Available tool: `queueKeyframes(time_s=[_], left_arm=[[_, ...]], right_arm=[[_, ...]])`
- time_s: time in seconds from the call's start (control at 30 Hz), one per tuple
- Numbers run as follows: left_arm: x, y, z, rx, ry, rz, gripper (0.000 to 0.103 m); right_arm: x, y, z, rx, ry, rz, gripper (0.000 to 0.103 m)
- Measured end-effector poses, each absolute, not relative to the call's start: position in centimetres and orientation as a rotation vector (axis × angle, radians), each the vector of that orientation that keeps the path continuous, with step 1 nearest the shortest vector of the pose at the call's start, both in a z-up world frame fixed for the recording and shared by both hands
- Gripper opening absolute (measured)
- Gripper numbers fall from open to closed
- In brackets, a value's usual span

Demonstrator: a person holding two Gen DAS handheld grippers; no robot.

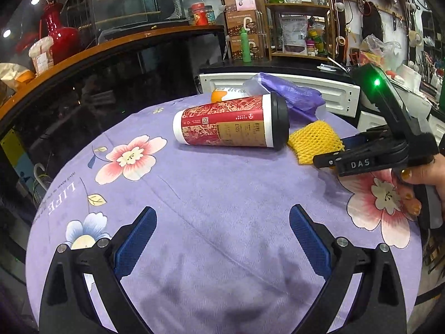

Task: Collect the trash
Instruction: 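Close the right gripper on the yellow foam fruit net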

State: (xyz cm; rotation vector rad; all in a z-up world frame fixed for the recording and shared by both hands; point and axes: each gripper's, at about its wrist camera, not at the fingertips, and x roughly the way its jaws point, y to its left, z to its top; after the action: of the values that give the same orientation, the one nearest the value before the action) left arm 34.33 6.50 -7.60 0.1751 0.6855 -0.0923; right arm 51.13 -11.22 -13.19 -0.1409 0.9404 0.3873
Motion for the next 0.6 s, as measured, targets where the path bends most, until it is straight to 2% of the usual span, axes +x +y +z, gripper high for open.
queueKeyframes(time_s=[0.13, 0.23, 0.47, 0.6], left_arm=[[34.8, 6.3, -8.1, 0.168, 0.692, -0.102, 0.095], [35.3, 5.9, -8.0, 0.162, 0.686, -0.108, 0.095], [38.0, 3.7, -6.0, 0.112, 0.638, -0.151, 0.095], [39.7, -0.4, -5.0, 0.211, 0.595, -0.186, 0.095]], right_arm=[[50.8, -11.1, -13.2, -0.173, 0.923, 0.393, 0.026], [50.4, -11.4, -13.1, -0.169, 0.916, 0.412, 0.021], [47.6, -14.4, -11.7, -0.108, 0.86, 0.431, 0.02], [45.7, -17.1, -10.9, -0.078, 0.846, 0.431, 0.02]])
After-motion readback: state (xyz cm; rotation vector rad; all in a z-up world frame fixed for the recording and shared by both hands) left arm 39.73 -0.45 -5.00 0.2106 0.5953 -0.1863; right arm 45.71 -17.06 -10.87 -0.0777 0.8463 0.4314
